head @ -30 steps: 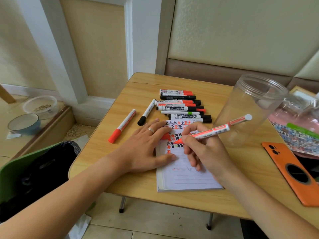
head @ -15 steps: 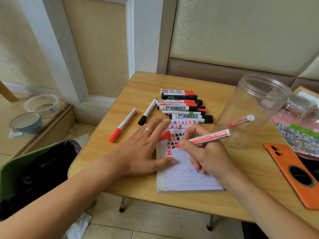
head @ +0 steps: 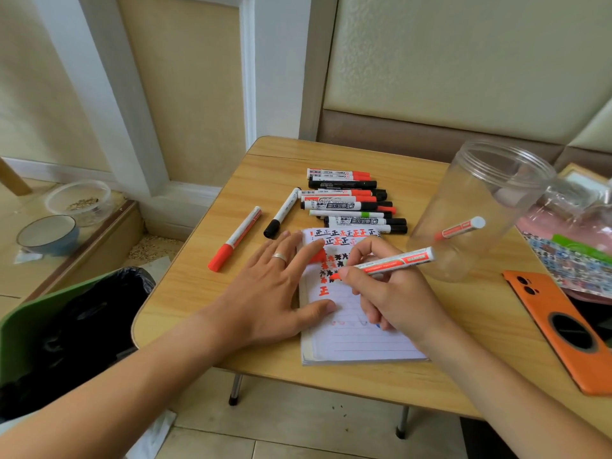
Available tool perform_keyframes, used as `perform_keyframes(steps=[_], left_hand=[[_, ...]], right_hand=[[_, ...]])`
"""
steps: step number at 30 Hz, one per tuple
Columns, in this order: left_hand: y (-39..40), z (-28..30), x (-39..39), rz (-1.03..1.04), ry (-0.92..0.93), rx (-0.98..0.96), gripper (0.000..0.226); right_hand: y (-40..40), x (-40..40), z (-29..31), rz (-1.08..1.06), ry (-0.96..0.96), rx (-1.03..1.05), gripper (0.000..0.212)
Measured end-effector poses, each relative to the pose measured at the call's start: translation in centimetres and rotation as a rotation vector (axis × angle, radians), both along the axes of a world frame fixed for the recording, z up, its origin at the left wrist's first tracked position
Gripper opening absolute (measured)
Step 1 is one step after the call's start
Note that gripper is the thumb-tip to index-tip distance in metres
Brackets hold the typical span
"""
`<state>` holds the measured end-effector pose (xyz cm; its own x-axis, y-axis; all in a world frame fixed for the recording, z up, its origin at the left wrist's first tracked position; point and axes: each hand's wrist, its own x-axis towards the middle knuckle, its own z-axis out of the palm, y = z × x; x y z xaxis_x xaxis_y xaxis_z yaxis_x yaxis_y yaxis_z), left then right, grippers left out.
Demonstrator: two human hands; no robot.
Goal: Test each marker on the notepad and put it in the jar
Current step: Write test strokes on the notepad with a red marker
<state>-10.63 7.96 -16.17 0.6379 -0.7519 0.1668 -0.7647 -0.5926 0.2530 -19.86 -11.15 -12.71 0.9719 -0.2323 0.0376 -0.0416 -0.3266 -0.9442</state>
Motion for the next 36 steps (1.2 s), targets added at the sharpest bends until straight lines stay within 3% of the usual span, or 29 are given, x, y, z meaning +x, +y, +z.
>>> perform_keyframes(steps=[6, 36], left_hand=[[0.07, 0.49, 0.12, 0.011, 0.032, -0.029, 0.108], [0.08, 0.40, 0.57, 0.053, 0.047, 0.055, 0.104]], right_hand=[[-0.21, -0.09, 0.24, 0.016, 0.021, 0.019, 0.020], [0.20, -0.37, 0.11, -0.055, 0.023, -0.025, 0.017]])
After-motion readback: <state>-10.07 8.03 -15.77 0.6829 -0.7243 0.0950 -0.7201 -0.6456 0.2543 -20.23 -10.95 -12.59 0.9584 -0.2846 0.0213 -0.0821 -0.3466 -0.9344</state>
